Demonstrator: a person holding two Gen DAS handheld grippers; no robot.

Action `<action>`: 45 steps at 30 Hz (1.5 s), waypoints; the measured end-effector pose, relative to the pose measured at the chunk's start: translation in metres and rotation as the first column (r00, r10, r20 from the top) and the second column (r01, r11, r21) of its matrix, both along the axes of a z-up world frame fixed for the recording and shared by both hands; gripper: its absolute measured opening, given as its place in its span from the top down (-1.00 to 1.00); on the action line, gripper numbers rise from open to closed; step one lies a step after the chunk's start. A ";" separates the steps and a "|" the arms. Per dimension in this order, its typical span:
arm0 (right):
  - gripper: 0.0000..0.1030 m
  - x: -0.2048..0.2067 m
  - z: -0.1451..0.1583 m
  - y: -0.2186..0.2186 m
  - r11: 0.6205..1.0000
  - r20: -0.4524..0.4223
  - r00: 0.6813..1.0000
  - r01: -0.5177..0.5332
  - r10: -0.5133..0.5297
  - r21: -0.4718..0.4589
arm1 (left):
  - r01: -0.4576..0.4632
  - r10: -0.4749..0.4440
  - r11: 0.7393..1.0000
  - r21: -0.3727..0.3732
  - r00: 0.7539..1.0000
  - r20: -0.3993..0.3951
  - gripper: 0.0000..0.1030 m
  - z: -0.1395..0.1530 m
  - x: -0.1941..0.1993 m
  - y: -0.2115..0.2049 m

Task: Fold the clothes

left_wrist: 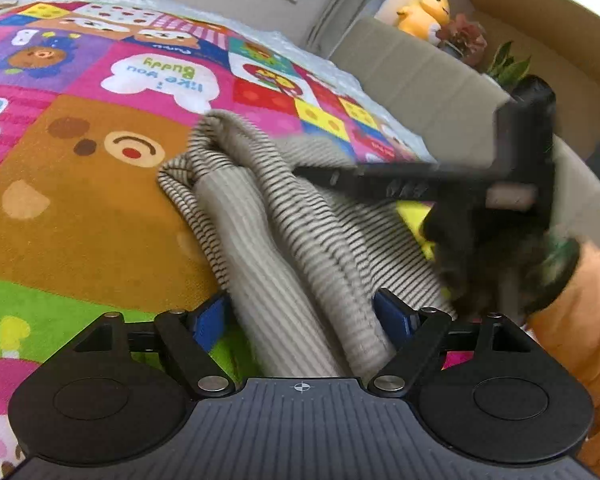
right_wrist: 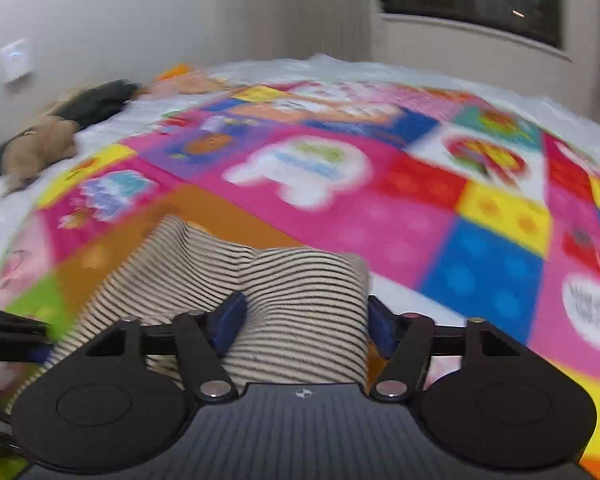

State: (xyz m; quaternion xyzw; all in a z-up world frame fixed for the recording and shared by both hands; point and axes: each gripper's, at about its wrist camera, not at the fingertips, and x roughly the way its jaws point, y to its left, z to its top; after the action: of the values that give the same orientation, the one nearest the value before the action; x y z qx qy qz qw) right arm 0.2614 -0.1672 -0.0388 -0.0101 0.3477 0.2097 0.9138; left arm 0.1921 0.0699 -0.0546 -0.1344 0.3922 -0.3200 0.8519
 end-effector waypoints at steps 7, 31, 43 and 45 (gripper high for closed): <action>-0.92 -0.039 0.017 -0.020 0.998 0.078 0.995 0.051 -0.054 0.045 | -0.040 0.042 0.999 -0.017 0.988 0.150 -0.49 0.053 -0.005 0.011; -1.00 -0.114 -0.027 -0.024 0.949 -0.096 0.979 0.201 -0.182 0.242 | -0.037 0.036 0.999 0.005 0.991 0.127 -0.31 0.019 0.025 -0.020; -1.00 -0.129 -0.030 -0.022 0.942 -0.009 0.974 0.221 -0.226 0.252 | -0.023 0.019 0.998 0.062 0.998 0.058 -0.40 0.019 -0.033 0.003; -1.00 -0.132 -0.027 -0.021 0.945 0.001 0.973 0.224 -0.231 0.237 | -0.028 0.027 0.998 0.057 0.999 0.027 -0.43 0.007 -0.033 0.005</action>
State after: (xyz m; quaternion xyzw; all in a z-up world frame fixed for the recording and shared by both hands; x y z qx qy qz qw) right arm 0.1297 -0.1877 -0.0659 0.1354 0.3062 0.1423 0.9315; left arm 0.1588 0.0748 -0.0480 -0.1110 0.3883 -0.2985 0.8648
